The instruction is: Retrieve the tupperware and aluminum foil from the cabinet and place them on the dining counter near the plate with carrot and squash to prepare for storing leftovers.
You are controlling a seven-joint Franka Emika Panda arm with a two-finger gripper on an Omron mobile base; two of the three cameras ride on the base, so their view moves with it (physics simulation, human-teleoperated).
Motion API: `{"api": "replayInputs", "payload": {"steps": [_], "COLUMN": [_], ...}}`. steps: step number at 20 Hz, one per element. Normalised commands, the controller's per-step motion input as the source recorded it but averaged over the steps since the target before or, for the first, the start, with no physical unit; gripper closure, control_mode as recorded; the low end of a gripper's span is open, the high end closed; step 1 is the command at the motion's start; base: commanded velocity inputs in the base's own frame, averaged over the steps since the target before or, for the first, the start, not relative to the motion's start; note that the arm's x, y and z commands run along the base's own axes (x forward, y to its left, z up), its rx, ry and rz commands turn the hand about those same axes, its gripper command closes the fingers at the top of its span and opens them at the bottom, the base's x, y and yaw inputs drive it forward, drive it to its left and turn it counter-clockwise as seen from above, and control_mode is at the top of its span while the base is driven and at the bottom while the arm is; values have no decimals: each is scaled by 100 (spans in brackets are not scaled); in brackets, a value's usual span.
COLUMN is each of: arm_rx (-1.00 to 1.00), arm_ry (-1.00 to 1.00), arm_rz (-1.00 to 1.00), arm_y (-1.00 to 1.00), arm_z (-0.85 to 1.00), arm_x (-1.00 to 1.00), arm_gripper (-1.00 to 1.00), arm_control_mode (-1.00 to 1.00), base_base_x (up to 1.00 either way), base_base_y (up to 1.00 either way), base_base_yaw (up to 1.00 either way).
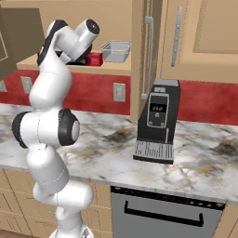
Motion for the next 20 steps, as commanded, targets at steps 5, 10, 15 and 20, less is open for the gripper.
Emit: {"api": "replayInputs", "payload": {"steps": [5, 10, 15, 20], "arm_rx": [0, 0, 0, 0], "arm_ry": [4, 6, 5, 4], "arm_rz": [0, 0, 0, 0], "arm_y": [0, 0, 0, 0], "arm_z": [0, 0, -7, -25], "arm_x": [23, 17, 13, 8], "arm_gripper": [-100, -100, -100, -100], "arm_control_mode": [-100, -100, -100, -100], "base_base_x": [0, 0, 0, 0], "base_base_y": [0, 0, 0, 0], "base_base_yaw": [0, 0, 0, 0]}}
